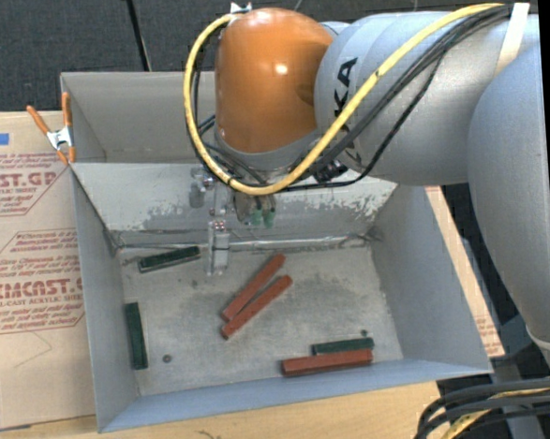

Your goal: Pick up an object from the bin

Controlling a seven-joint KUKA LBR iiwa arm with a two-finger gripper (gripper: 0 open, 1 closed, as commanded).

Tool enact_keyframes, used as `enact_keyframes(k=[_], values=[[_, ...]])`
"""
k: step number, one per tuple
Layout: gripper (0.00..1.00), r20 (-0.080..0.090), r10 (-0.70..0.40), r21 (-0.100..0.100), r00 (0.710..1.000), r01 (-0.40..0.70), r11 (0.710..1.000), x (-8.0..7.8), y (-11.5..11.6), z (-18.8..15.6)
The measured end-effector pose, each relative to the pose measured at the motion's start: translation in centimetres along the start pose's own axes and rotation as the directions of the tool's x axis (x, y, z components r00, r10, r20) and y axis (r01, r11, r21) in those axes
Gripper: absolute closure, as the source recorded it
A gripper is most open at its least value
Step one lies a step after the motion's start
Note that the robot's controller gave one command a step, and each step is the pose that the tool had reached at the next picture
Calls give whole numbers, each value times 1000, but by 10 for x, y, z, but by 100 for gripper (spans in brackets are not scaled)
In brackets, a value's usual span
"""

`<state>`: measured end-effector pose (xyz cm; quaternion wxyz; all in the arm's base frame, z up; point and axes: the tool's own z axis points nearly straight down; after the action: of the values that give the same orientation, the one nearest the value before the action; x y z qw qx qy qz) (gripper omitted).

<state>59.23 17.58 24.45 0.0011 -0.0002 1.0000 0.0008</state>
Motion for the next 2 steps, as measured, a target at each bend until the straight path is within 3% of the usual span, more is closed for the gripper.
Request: enact_keyframes(k=[1,2], values=[[0,-3,-97,1,995,97,995,5,-41,177],[0,-9,-149,2,989,149,989,78,-63,175]])
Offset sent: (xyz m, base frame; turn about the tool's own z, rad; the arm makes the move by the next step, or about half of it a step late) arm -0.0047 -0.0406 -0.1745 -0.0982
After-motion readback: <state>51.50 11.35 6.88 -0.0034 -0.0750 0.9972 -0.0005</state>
